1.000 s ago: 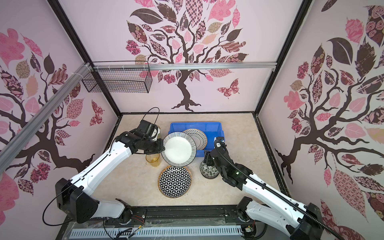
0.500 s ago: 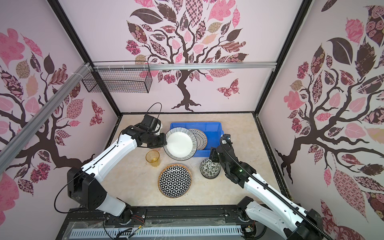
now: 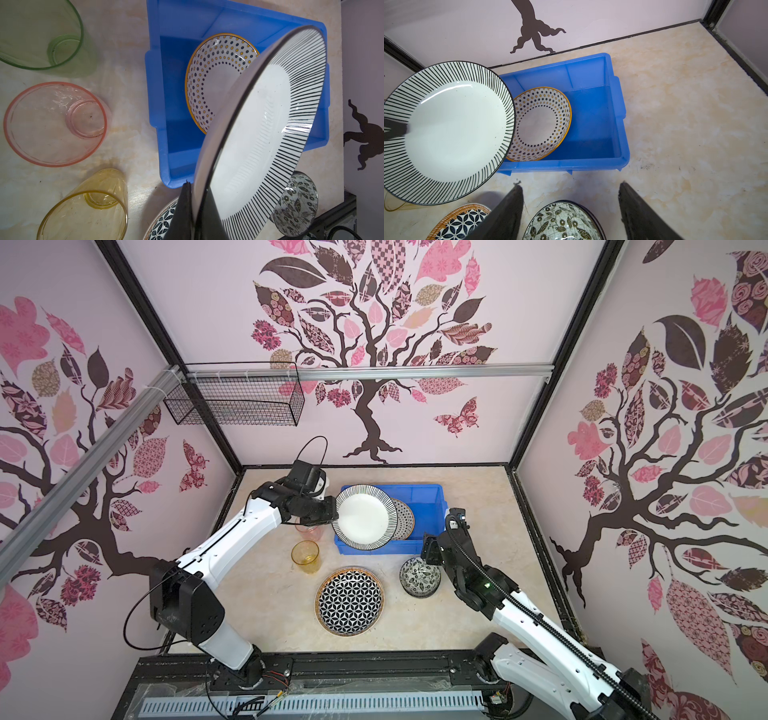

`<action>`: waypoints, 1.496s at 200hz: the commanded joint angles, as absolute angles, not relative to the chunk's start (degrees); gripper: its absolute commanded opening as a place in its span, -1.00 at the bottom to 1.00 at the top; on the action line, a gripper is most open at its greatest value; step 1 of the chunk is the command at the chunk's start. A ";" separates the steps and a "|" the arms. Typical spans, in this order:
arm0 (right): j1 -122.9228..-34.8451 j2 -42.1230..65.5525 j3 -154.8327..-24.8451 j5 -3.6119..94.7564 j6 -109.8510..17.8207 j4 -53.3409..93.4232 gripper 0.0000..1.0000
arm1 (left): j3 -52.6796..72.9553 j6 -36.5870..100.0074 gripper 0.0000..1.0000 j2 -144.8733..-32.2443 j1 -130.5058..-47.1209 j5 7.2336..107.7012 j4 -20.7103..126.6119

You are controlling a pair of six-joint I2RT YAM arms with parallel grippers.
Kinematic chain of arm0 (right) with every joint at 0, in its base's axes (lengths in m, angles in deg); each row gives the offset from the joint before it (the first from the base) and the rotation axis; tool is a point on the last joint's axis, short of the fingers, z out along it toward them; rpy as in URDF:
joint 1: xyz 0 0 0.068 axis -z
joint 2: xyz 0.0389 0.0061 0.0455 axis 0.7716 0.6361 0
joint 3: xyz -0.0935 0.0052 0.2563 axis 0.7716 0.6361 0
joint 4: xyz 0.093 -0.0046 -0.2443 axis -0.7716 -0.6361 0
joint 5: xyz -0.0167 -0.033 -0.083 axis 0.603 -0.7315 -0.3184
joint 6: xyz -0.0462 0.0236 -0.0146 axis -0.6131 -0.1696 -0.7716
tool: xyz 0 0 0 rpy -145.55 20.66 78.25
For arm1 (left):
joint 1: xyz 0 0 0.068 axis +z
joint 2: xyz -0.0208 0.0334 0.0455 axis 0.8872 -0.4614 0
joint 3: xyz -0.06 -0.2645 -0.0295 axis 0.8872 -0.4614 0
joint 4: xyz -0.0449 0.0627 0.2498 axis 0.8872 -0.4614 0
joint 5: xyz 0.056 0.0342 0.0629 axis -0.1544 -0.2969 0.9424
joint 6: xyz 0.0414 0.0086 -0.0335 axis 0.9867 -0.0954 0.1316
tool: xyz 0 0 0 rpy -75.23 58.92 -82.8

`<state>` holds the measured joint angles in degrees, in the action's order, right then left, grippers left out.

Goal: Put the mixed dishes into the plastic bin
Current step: 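Carry the striped plate over the blue bin with the left gripper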

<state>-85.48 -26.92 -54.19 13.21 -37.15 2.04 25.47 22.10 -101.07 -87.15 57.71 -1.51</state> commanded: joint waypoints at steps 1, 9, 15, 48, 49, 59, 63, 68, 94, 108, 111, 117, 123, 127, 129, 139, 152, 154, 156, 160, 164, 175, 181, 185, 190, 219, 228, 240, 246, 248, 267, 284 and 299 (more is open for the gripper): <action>-84.19 -26.56 -55.56 13.27 -38.10 1.96 0.50 | 30.77 22.56 -1.00 -101.80 -86.74 56.29 4.07; -83.56 -26.06 -55.48 14.07 -37.99 2.08 0.50 | 31.30 22.65 -1.00 -102.29 -86.69 56.38 4.04; -83.02 -25.70 -55.47 14.59 -37.88 2.26 0.50 | 31.70 22.65 -1.00 -102.66 -86.69 56.46 4.06; -79.01 -24.50 -55.30 18.80 -37.44 3.49 0.51 | 34.11 22.83 -1.00 -105.11 -86.52 57.48 4.39; -78.91 -24.50 -55.30 18.90 -37.44 3.52 0.51 | 34.20 22.83 -1.00 -105.20 -86.52 57.50 4.37; -77.97 -24.49 -55.14 19.61 -37.50 3.96 0.51 | 35.00 22.84 -1.00 -106.22 -86.47 57.61 4.37; -77.65 -24.42 -55.12 19.82 -37.57 4.11 0.51 | 35.37 22.83 -1.00 -106.61 -86.52 57.68 4.40; -77.38 -24.32 -55.04 19.95 -37.61 4.24 0.51 | 35.70 22.78 -1.00 -107.18 -86.47 57.75 4.45; -76.62 -23.79 -54.80 20.44 -37.92 4.86 0.51 | 37.89 22.39 -1.00 -110.17 -86.43 57.57 4.67; -76.37 -23.54 -54.31 20.99 -37.72 5.62 0.51 | 39.36 22.15 -1.00 -111.91 -86.35 57.44 4.48; -76.29 -23.49 -54.32 21.07 -37.69 5.79 0.51 | 39.65 22.13 -1.00 -112.30 -86.34 57.43 4.51; -76.12 -23.36 -54.03 21.34 -37.59 6.12 0.51 | 40.31 21.97 -1.00 -113.00 -86.34 57.27 4.52; -75.83 -23.20 -53.85 21.64 -37.52 6.34 0.51 | 40.86 21.91 -1.00 -113.67 -86.34 57.18 4.49; -75.74 -23.18 -53.80 21.92 -37.45 6.48 0.51 | 41.26 21.86 -1.00 -114.20 -86.34 57.17 4.52; -75.53 -23.11 -53.74 21.99 -37.44 6.52 0.51 | 41.37 21.80 -1.00 -114.42 -86.34 57.17 4.46; -74.76 -23.00 -53.63 23.02 -37.31 6.54 0.51 | 42.38 21.61 -1.00 -115.48 -86.34 57.29 4.52; -73.71 -22.88 -53.30 24.27 -37.13 6.85 0.51 | 43.68 21.47 -1.00 -116.94 -86.34 57.52 4.20; -73.51 -22.90 -53.24 24.51 -37.10 6.94 0.51 | 43.84 21.50 -1.00 -117.15 -86.34 57.48 4.13; -73.37 -22.91 -53.13 24.70 -37.09 7.03 0.51 | 44.02 21.51 -1.00 -117.35 -86.34 57.40 4.12; -73.16 -22.85 -52.99 24.99 -37.01 7.11 0.51 | 44.45 21.43 -1.00 -117.77 -86.34 57.35 4.07; -72.93 -22.83 -52.89 25.34 -37.00 7.19 0.52 | 44.63 21.41 -1.00 -118.12 -86.34 57.26 4.08; -72.60 -22.61 -52.62 25.92 -36.86 7.30 0.52 | 45.22 21.25 -1.00 -119.00 -86.34 57.02 4.24; -72.51 -22.50 -52.51 26.10 -36.85 7.33 0.52 | 45.55 21.18 -1.00 -119.46 -86.34 56.95 4.33; -72.47 -22.40 -52.49 26.08 -36.75 7.33 0.52 | 45.75 21.14 -1.00 -119.80 -86.34 56.98 4.32; -72.36 -22.31 -52.45 26.23 -36.70 7.40 0.52 | 45.96 21.09 -1.00 -120.14 -86.34 57.04 4.30; -72.20 -22.30 -51.96 26.79 -36.25 7.72 0.52 | 46.60 20.98 -1.00 -122.01 -86.34 57.42 4.25; -72.17 -22.38 -51.90 26.82 -36.21 7.72 0.53 | 46.57 20.98 -1.00 -122.43 -86.34 57.43 4.34; -72.08 -22.39 -51.84 26.96 -36.21 7.66 0.53 | 46.29 20.82 -1.00 -122.89 -86.34 57.39 4.60; -72.12 -22.39 -51.78 26.99 -36.23 7.52 0.53 | 46.21 20.73 -1.00 -123.19 -86.34 57.36 4.83; -72.08 -22.39 -51.78 27.04 -36.21 7.57 0.53 | 46.10 20.66 -1.00 -123.21 -86.34 57.35 4.91; -72.11 -22.24 -51.78 27.26 -36.21 7.41 0.53 | 45.65 20.20 -1.00 -123.88 -86.34 56.84 5.53; -72.09 -22.21 -51.78 27.67 -36.03 7.33 0.53 | 45.26 19.80 -1.00 -124.29 -86.34 56.43 6.03; -72.12 -22.13 -51.77 27.82 -35.94 7.45 0.53 | 45.08 19.66 -1.00 -124.55 -86.34 56.21 6.28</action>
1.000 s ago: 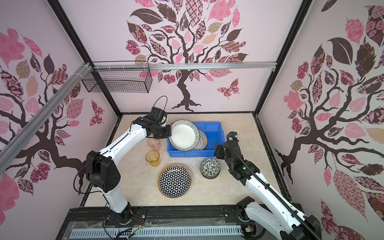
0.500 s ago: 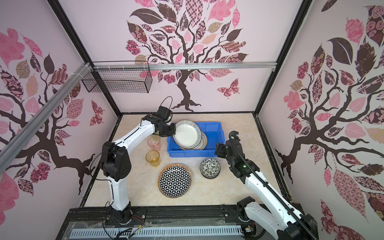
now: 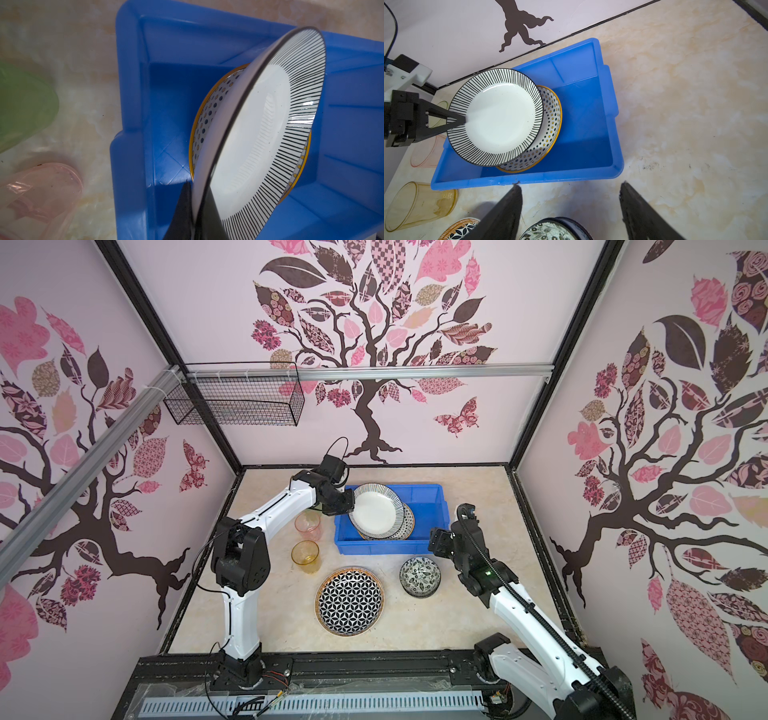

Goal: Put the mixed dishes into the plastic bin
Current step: 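Carry the striped plate over the blue bin with the left gripper, then lower the striped plate onto the dotted plate in the bin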

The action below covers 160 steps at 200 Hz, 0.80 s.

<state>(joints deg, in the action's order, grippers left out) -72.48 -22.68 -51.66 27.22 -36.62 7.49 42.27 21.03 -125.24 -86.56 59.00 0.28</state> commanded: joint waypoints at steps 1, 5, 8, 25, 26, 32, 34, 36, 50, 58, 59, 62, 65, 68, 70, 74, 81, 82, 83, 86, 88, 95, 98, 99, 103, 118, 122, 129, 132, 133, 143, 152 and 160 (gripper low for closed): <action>-72.12 -22.13 -51.78 27.80 -35.94 7.43 0.53 | 45.00 19.66 -1.00 -124.59 -86.34 56.17 6.28; -72.09 -22.12 -51.72 27.80 -35.95 7.42 0.53 | 44.93 19.66 -1.00 -124.59 -86.34 56.20 6.36; -72.04 -22.12 -51.77 27.81 -35.94 7.49 0.53 | 44.85 19.62 -1.00 -124.62 -86.34 56.14 6.37; -72.01 -21.86 -51.69 28.17 -35.85 7.57 0.53 | 44.46 19.49 -1.00 -124.82 -86.34 56.12 6.49; -72.02 -21.82 -51.69 28.15 -35.85 7.58 0.53 | 44.43 19.49 -1.00 -124.81 -86.34 56.12 6.47; -72.03 -21.69 -51.69 28.39 -35.77 7.63 0.53 | 44.25 19.41 -1.00 -124.98 -86.34 56.12 6.49; -72.03 -21.62 -51.72 28.42 -35.77 7.62 0.53 | 44.21 19.40 -1.00 -125.00 -86.34 56.12 6.53; -71.99 -21.56 -51.70 28.49 -35.70 7.66 0.53 | 44.11 19.34 -1.00 -125.05 -86.34 56.12 6.56; -72.03 -21.25 -51.74 29.01 -35.50 7.72 0.53 | 43.70 19.07 -1.00 -125.33 -86.34 55.98 6.63; -71.99 -21.03 -51.78 29.22 -35.51 7.77 0.53 | 43.39 18.93 -1.00 -125.53 -86.39 55.86 6.75; -72.01 -21.01 -51.78 29.30 -35.50 7.77 0.53 | 43.45 18.95 -1.00 -125.52 -86.36 55.86 6.78; -71.95 -20.98 -51.78 29.36 -35.43 7.79 0.53 | 43.33 18.88 -1.00 -125.51 -86.40 55.78 6.80; -72.01 -20.90 -51.78 29.38 -35.42 7.77 0.53 | 43.29 18.87 -1.00 -125.65 -86.39 55.72 6.81; -72.03 -20.89 -51.78 29.46 -35.41 7.77 0.53 | 43.20 18.83 -1.00 -125.68 -86.38 55.68 6.79; -72.03 -20.83 -51.78 29.50 -35.41 7.77 0.53 | 43.09 18.80 -1.00 -125.73 -86.40 55.68 6.80; -72.03 -20.80 -51.85 29.58 -35.50 7.77 0.53 | 42.94 18.74 -1.00 -125.77 -86.43 55.68 6.81; -71.99 -20.72 -51.78 29.63 -35.50 7.77 0.53 | 42.69 18.62 -1.00 -125.72 -86.43 55.59 7.02; -72.01 -20.72 -51.78 29.63 -35.50 7.77 0.53 | 42.67 18.57 -1.00 -125.74 -86.43 55.59 7.04; -72.02 -20.72 -51.78 29.63 -35.50 7.77 0.53 | 42.61 18.55 -1.00 -125.76 -86.43 55.59 7.06; -71.98 -20.72 -51.78 29.63 -35.50 7.69 0.53 | 42.49 18.48 -1.00 -125.76 -86.43 55.59 7.15; -72.02 -20.72 -51.78 29.70 -35.50 7.72 0.53 | 42.40 18.45 -1.00 -125.72 -86.43 55.52 7.22; -72.02 -20.72 -51.78 29.86 -35.50 7.68 0.53 | 42.15 18.27 -1.00 -125.81 -86.43 55.45 7.44; -72.02 -20.69 -51.78 29.83 -35.50 7.72 0.53 | 42.02 18.22 -1.00 -125.89 -86.43 55.42 7.45; -72.03 -20.66 -51.78 29.82 -35.50 7.70 0.53 | 41.98 18.19 -1.00 -125.92 -86.43 55.37 7.48; -71.96 -20.63 -51.71 29.91 -35.50 7.68 0.53 | 41.94 18.17 -1.00 -125.95 -86.43 55.26 7.51; -72.03 -20.63 -51.69 30.35 -35.41 7.70 0.53 | 41.67 18.00 -1.00 -126.13 -86.51 55.06 7.67; -72.03 -20.54 -51.69 30.45 -35.41 7.69 0.53 | 41.52 17.91 -1.00 -126.21 -86.52 55.06 7.62; -71.99 -20.54 -51.69 30.52 -35.33 7.68 0.53 | 41.37 17.84 -1.00 -126.23 -86.52 55.06 7.66; -72.02 -20.54 -51.69 30.65 -35.33 7.68 0.53 | 41.28 17.82 -1.00 -126.22 -86.52 55.06 7.70; -71.98 -20.54 -51.69 30.63 -35.33 7.68 0.53 | 41.26 17.86 -1.00 -126.26 -86.52 55.06 7.78; -71.97 -20.54 -51.61 30.77 -35.33 7.68 0.53 | 41.02 17.78 -1.00 -126.38 -86.61 55.02 7.87; -72.00 -20.54 -51.61 30.90 -35.35 7.70 0.53 | 40.91 17.64 -1.00 -126.49 -86.61 55.06 7.90; -72.02 -20.54 -51.61 31.01 -35.32 7.72 0.53 | 40.71 17.56 -1.00 -126.64 -86.61 55.11 7.93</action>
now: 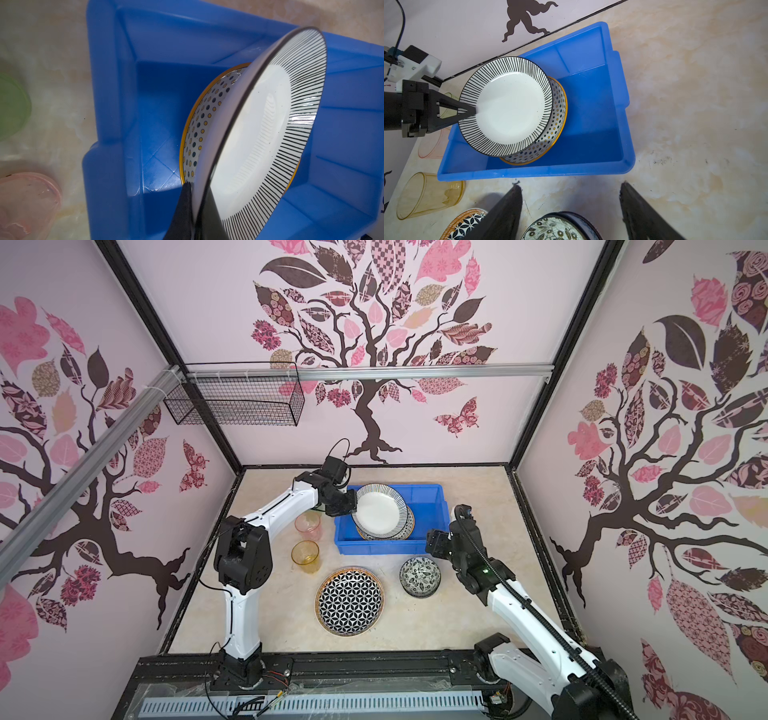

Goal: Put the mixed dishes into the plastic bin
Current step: 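Lower the striped plate onto the dotted plate in the bin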

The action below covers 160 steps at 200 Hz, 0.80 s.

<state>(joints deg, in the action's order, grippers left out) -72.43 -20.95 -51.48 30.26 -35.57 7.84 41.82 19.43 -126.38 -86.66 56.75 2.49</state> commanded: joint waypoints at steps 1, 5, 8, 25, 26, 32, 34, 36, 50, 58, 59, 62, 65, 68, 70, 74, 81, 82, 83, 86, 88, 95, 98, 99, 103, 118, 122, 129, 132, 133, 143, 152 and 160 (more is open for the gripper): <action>-72.03 -20.54 -51.61 31.02 -35.28 7.70 0.53 | 40.71 17.56 -1.00 -126.65 -86.61 55.13 7.99; -72.03 -20.54 -51.53 31.11 -35.24 7.72 0.53 | 40.56 17.55 -1.00 -126.73 -86.61 55.15 8.03; -72.02 -20.54 -51.52 31.07 -35.24 7.73 0.53 | 40.47 17.49 -1.00 -126.74 -86.68 55.15 8.03; -72.03 -20.63 -51.35 31.14 -35.25 7.72 0.53 | 39.96 17.41 -1.00 -126.77 -86.69 55.15 8.29; -71.99 -20.63 -51.35 31.13 -35.29 7.74 0.53 | 39.94 17.39 -1.00 -126.76 -86.69 55.15 8.25; -71.99 -20.63 -51.30 31.19 -35.25 7.70 0.53 | 39.83 17.35 -1.00 -126.79 -86.69 55.23 8.33; -72.02 -20.63 -51.27 31.19 -35.26 7.68 0.53 | 39.76 17.37 -1.00 -126.84 -86.69 55.24 8.33; -72.01 -20.63 -51.26 31.23 -35.24 7.68 0.54 | 39.68 17.36 -1.00 -126.83 -86.69 55.24 8.37; -72.03 -20.63 -51.18 31.46 -35.16 7.65 0.54 | 39.34 17.21 -1.00 -127.00 -86.69 55.24 8.52; -71.99 -20.54 -51.17 31.60 -35.17 7.61 0.54 | 39.14 17.13 -1.00 -127.16 -86.69 55.24 8.55; -72.01 -20.54 -51.17 31.67 -35.16 7.60 0.54 | 39.13 17.12 -1.00 -127.17 -86.69 55.24 8.51; -72.03 -20.54 -51.09 31.65 -35.09 7.59 0.54 | 39.05 17.07 -1.00 -127.22 -86.69 55.24 8.50; -72.01 -20.54 -51.08 31.66 -35.08 7.60 0.54 | 39.04 17.08 -1.00 -127.21 -86.69 55.24 8.55; -72.02 -20.54 -51.08 31.76 -35.02 7.63 0.54 | 38.97 17.04 -1.00 -127.28 -86.69 55.24 8.57; -72.03 -20.54 -51.04 31.79 -35.01 7.62 0.54 | 38.91 17.03 -1.00 -127.34 -86.69 55.24 8.59; -72.03 -20.50 -51.02 31.88 -34.98 7.61 0.54 | 38.82 17.08 -1.00 -127.33 -86.69 55.19 8.63; -71.99 -20.45 -50.99 31.96 -34.90 7.63 0.54 | 38.62 17.00 -1.00 -127.47 -86.69 55.24 8.64; -71.97 -20.45 -50.99 32.03 -34.89 7.61 0.54 | 38.61 16.97 -1.00 -127.45 -86.69 55.24 8.69; -72.00 -20.45 -50.99 32.01 -34.89 7.60 0.54 | 38.60 16.91 -1.00 -127.49 -86.69 55.24 8.72; -71.98 -20.41 -50.99 32.07 -34.90 7.61 0.54 | 38.52 16.87 -1.00 -127.45 -86.69 55.22 8.78; -71.95 -20.40 -50.95 32.13 -34.89 7.64 0.54 | 38.51 16.86 -1.00 -127.53 -86.69 55.23 8.77; -72.02 -20.36 -50.90 32.31 -34.80 7.64 0.54 | 38.42 16.85 -1.00 -127.63 -86.69 55.24 8.78; -71.99 -20.30 -50.90 32.35 -34.84 7.61 0.54 | 38.30 16.85 -1.00 -127.66 -86.69 55.24 8.82; -72.01 -20.29 -50.90 32.35 -34.82 7.60 0.54 | 38.27 16.81 -1.00 -127.68 -86.69 55.24 8.83; -71.98 -20.28 -50.90 32.48 -34.80 7.66 0.54 | 38.20 16.72 -1.00 -127.76 -86.67 55.24 8.80; -72.03 -20.06 -50.89 32.90 -34.71 7.60 0.54 | 37.83 16.51 -1.00 -127.92 -86.69 55.24 8.76; -72.03 -20.01 -50.90 33.03 -34.69 7.60 0.54 | 37.74 16.39 -1.00 -127.97 -86.69 55.24 8.82; -72.03 -19.92 -50.90 33.16 -34.62 7.59 0.54 | 37.63 16.23 -1.00 -128.11 -86.69 55.15 8.82; -72.00 -19.85 -50.90 33.21 -34.62 7.57 0.55 | 37.55 16.14 -1.00 -128.12 -86.69 55.07 8.84; -72.02 -19.84 -50.90 33.22 -34.67 7.58 0.55 | 37.55 16.14 -1.00 -128.13 -86.69 55.07 8.88; -72.03 -19.62 -50.90 33.52 -34.54 7.54 0.55 | 37.29 15.78 -1.00 -128.28 -86.69 54.99 8.90; -72.03 -19.57 -50.90 33.66 -34.45 7.45 0.55 | 37.03 15.46 -1.00 -128.36 -86.69 54.76 9.04; -72.02 -19.49 -50.90 33.90 -34.38 7.46 0.55 | 36.78 15.18 -1.00 -128.45 -86.69 54.79 9.26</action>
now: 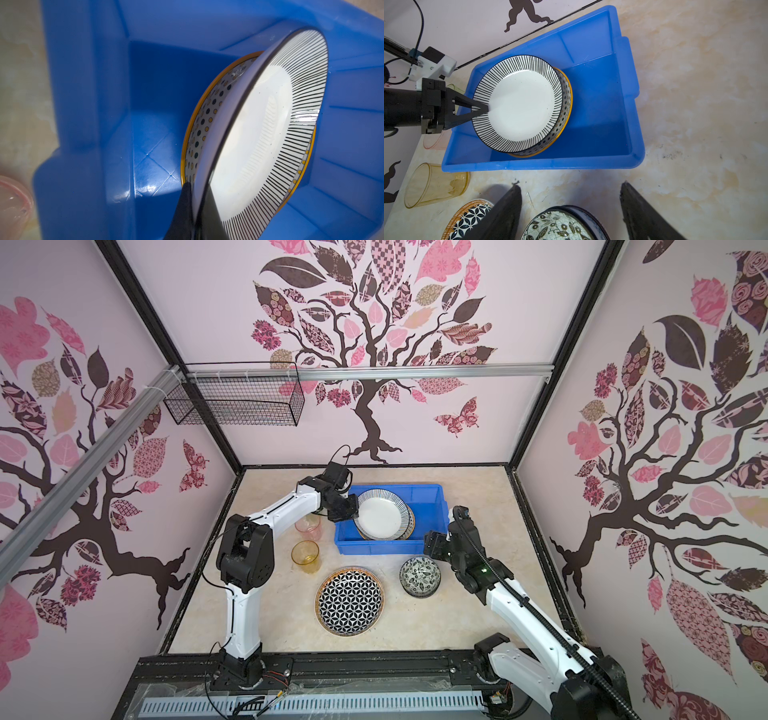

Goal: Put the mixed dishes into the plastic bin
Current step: 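Lower the striped plate onto the dotted plate in the bin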

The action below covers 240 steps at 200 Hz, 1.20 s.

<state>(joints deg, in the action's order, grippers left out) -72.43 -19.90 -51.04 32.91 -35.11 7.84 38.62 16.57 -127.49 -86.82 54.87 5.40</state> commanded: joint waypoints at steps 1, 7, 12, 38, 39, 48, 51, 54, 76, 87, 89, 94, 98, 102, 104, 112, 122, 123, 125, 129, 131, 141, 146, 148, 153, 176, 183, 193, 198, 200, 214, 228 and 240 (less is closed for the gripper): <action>-72.03 -19.44 -50.90 33.92 -34.37 7.44 0.55 | 36.72 15.18 -1.00 -128.43 -86.69 54.79 9.22; -72.03 -19.40 -50.99 34.04 -34.36 7.50 0.55 | 36.52 14.97 -1.00 -128.37 -86.69 54.80 9.38; -71.95 -19.40 -50.99 34.11 -34.36 7.35 0.55 | 36.29 14.87 -1.00 -128.45 -86.69 54.88 9.52; -72.03 -19.31 -51.13 35.02 -34.45 7.28 0.56 | 35.96 14.18 -1.00 -128.84 -86.69 54.97 9.49; -71.99 -19.31 -51.11 35.05 -34.45 7.26 0.56 | 36.00 14.20 -1.00 -128.89 -86.69 54.97 9.47; -72.03 -19.22 -51.16 35.46 -34.45 7.19 0.56 | 35.97 13.99 -1.00 -129.19 -86.69 54.97 9.27; -72.03 -19.22 -51.17 35.56 -34.45 7.17 0.56 | 35.96 13.97 -1.00 -129.24 -86.69 54.97 9.28; -72.03 -19.22 -51.17 35.71 -34.45 7.18 0.56 | 35.96 13.99 -1.00 -129.28 -86.69 54.97 9.29; -72.01 -19.05 -51.08 36.45 -34.45 7.15 0.56 | 35.95 13.86 -1.00 -129.96 -86.69 55.24 8.91; -72.02 -18.91 -51.02 36.77 -34.36 6.98 0.56 | 35.89 13.79 -1.00 -130.23 -86.69 55.39 8.66; -72.03 -18.88 -51.00 36.86 -34.36 6.98 0.56 | 35.88 13.78 -1.00 -130.29 -86.69 55.41 8.59; -72.01 -18.80 -50.99 37.07 -34.32 7.03 0.56 | 35.81 13.75 -1.00 -130.38 -86.69 55.41 8.58; -72.01 -18.78 -50.99 37.17 -34.30 7.01 0.56 | 35.77 13.67 -1.00 -130.43 -86.69 55.49 8.62; -72.03 -18.72 -50.95 37.39 -34.24 7.02 0.56 | 35.74 13.65 -1.00 -130.51 -86.69 55.54 8.58; -72.01 -18.70 -50.96 37.42 -34.24 7.10 0.56 | 35.71 13.64 -1.00 -130.51 -86.69 55.62 8.59; -71.97 -18.61 -50.97 37.59 -34.11 7.09 0.56 | 35.62 13.60 -1.00 -130.60 -86.69 55.85 8.60; -72.02 -18.49 -50.99 37.72 -34.10 7.06 0.56 | 35.53 13.60 -1.00 -130.77 -86.69 56.07 8.48; -72.03 -18.46 -50.99 37.72 -34.10 7.02 0.56 | 35.57 13.56 -1.00 -130.78 -86.69 56.09 8.48; -72.01 -18.44 -50.99 37.83 -34.03 7.05 0.56 | 35.60 13.59 -1.00 -130.78 -86.69 56.18 8.41; -72.03 -18.43 -51.04 37.85 -34.03 7.13 0.56 | 35.61 13.56 -1.00 -130.86 -86.69 56.33 8.30; -72.03 -18.47 -51.00 37.90 -34.01 7.15 0.56 | 35.61 13.59 -1.00 -130.87 -86.69 56.37 8.24; -71.97 -18.34 -51.08 38.17 -34.01 7.12 0.56 | 35.69 13.52 -1.00 -131.08 -86.69 56.59 7.99; -72.00 -18.34 -51.08 38.24 -34.01 7.14 0.56 | 35.79 13.47 -1.00 -131.22 -86.69 56.80 7.82; -72.03 -18.30 -51.08 38.35 -34.01 7.08 0.56 | 35.79 13.48 -1.00 -131.24 -86.69 56.93 7.72; -71.99 -18.26 -51.08 38.38 -33.96 7.07 0.56 | 35.78 13.56 -1.00 -131.39 -86.69 57.07 7.64; -72.01 -18.01 -51.16 38.68 -33.89 7.06 0.56 | 35.78 13.42 -1.00 -132.05 -86.61 57.61 7.19; -72.02 -17.91 -51.21 38.85 -33.92 7.11 0.56 | 35.78 13.29 -1.00 -132.21 -86.61 57.61 7.25; -71.97 -17.82 -51.34 38.97 -33.94 7.04 0.56 | 35.70 13.24 -0.99 -132.44 -86.61 57.70 7.33; -72.03 -17.81 -51.43 39.06 -33.93 6.98 0.56 | 35.70 13.12 -0.99 -132.53 -86.61 57.70 7.41; -72.03 -17.77 -51.43 39.06 -33.97 6.98 0.56 | 35.74 13.11 -0.99 -132.54 -86.61 57.70 7.42; -72.01 -17.78 -51.52 39.13 -33.93 6.91 0.56 | 35.78 12.86 -0.97 -132.78 -86.61 57.79 7.57; -72.01 -17.81 -51.61 39.21 -33.93 6.96 0.56 | 35.87 12.81 -0.95 -132.89 -86.54 57.85 7.61; -72.02 -17.81 -51.55 39.23 -33.91 6.95 0.56 | 35.87 12.70 -0.94 -133.04 -86.52 58.04 7.62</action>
